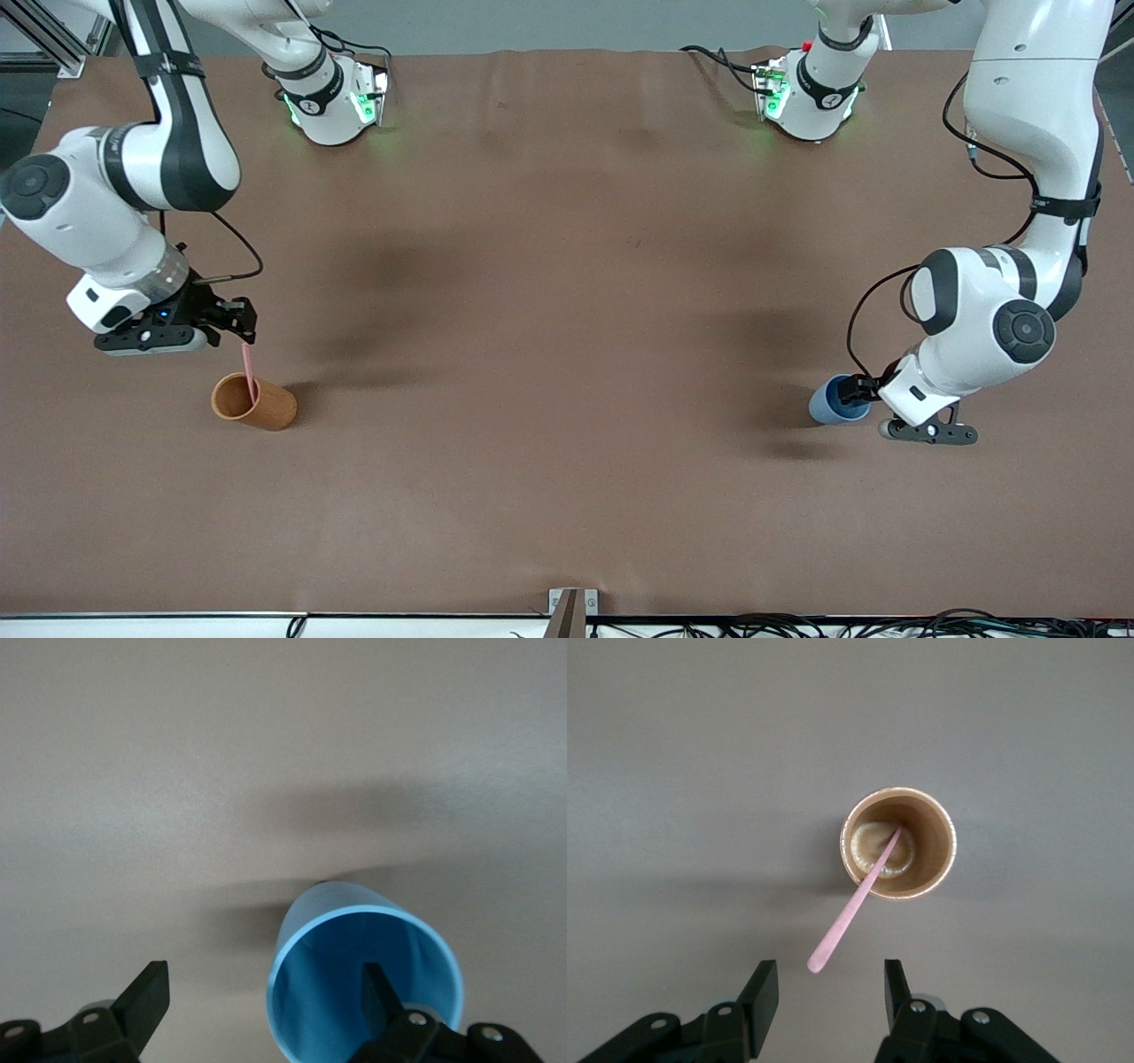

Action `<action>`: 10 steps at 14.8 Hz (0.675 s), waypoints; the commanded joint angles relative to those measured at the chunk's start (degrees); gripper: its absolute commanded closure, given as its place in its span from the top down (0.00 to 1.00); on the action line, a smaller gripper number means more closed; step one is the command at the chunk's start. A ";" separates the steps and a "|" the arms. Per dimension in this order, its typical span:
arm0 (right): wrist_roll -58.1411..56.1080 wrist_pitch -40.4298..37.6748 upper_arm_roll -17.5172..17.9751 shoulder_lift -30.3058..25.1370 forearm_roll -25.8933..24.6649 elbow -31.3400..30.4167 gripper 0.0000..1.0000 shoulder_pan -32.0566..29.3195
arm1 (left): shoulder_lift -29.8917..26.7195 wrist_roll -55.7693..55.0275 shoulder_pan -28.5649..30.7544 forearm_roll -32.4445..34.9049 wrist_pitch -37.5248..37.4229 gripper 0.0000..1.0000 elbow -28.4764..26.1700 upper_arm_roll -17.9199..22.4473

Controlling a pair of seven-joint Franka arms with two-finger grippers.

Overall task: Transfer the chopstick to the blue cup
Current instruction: 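Lower the right gripper to the pink chopstick while the left gripper reaches the blue cup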

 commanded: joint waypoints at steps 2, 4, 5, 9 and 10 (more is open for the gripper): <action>0.74 2.36 -0.19 0.97 0.64 -1.15 0.42 1.46 | -0.58 -0.93 -0.09 0.07 1.91 0.12 -1.51 -0.19; 0.74 2.80 -0.19 1.32 0.55 -1.15 0.36 1.28 | -0.49 -0.93 -0.09 0.07 1.82 0.00 -1.51 -0.10; 0.74 3.06 -0.19 1.32 0.64 -1.15 0.32 1.28 | -0.58 -0.85 -0.09 0.07 1.56 0.00 -1.51 -0.10; 0.74 5.17 -0.19 1.59 0.55 -0.98 0.28 0.31 | -1.11 -0.76 -0.53 0.51 0.68 0.00 -0.11 -0.10; 0.74 5.35 -0.19 1.59 0.64 -0.97 0.27 0.23 | -1.20 -1.19 -0.79 0.60 0.59 0.00 0.41 -0.10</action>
